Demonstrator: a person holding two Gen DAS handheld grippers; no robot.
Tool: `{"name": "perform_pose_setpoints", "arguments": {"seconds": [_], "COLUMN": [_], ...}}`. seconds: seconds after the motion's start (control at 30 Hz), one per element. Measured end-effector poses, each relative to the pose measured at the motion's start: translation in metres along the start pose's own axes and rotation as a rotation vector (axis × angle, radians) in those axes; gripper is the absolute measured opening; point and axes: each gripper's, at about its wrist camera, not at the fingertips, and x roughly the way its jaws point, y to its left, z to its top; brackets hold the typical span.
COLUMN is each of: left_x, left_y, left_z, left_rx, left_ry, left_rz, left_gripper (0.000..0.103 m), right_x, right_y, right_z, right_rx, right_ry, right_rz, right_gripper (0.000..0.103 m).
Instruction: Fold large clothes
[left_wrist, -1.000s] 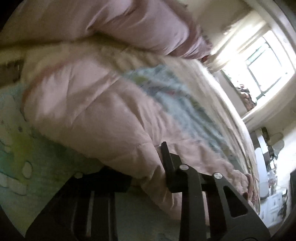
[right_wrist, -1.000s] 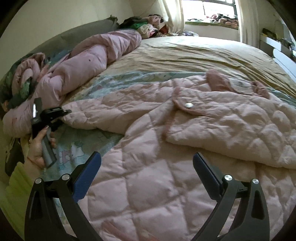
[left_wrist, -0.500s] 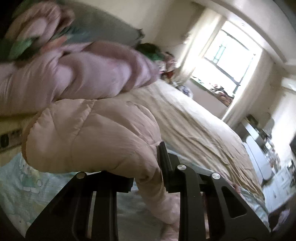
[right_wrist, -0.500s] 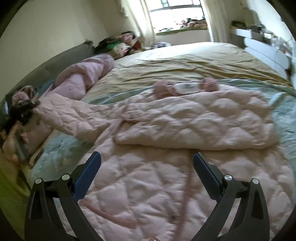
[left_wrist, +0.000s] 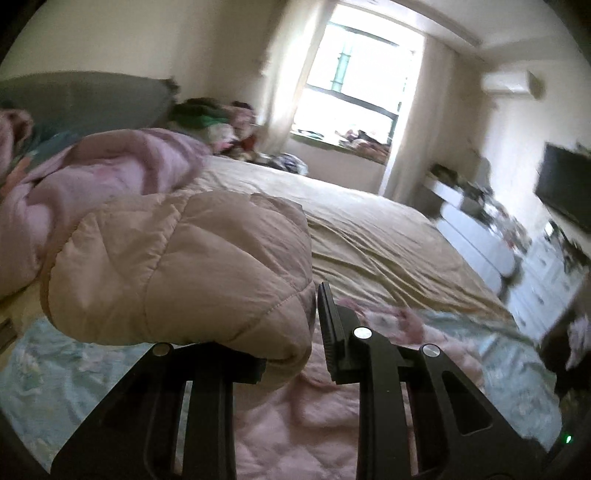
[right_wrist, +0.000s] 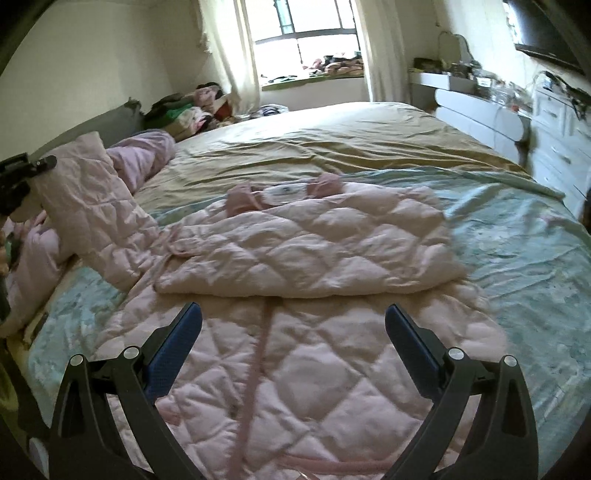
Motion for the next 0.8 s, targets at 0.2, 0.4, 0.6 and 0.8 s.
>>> {"name": "perform_pose_setpoints", "arguments": {"seconds": [0.2,0.4,0.6,0.8], "left_x": [0.028,0.062,0.091,0.089], "left_y": [-0.065,-0.13,-0.159,-0.175], "left_z": [-0.036,-0.103,-0.177,-0.239], "left_rx": [0.143,0.343,0.517,0.771], "left_ry": [0.092,0.23,0.366,0.411], "left_rz": [-0.136,-0.205,-0.2,-0.181], "left_gripper": [0.016,0.016,0.017,0.043], "right_x": [-0.012,-0.021,-0.021,-0.018], "right_y": [-0.032,-0.068,-0.107,-0.13], "right_z": [-0.002,-0.004,-0.009,-0.016], "right_rx": [0.066,0.138,0.23,0.287], "right_ry": [-0.017,-0.027,-0.017,-0.002], "right_rz": [-0.03,-0.078,-0.143,-0.165], "right_gripper": [0.099,0.099,0.099,0.099]}}
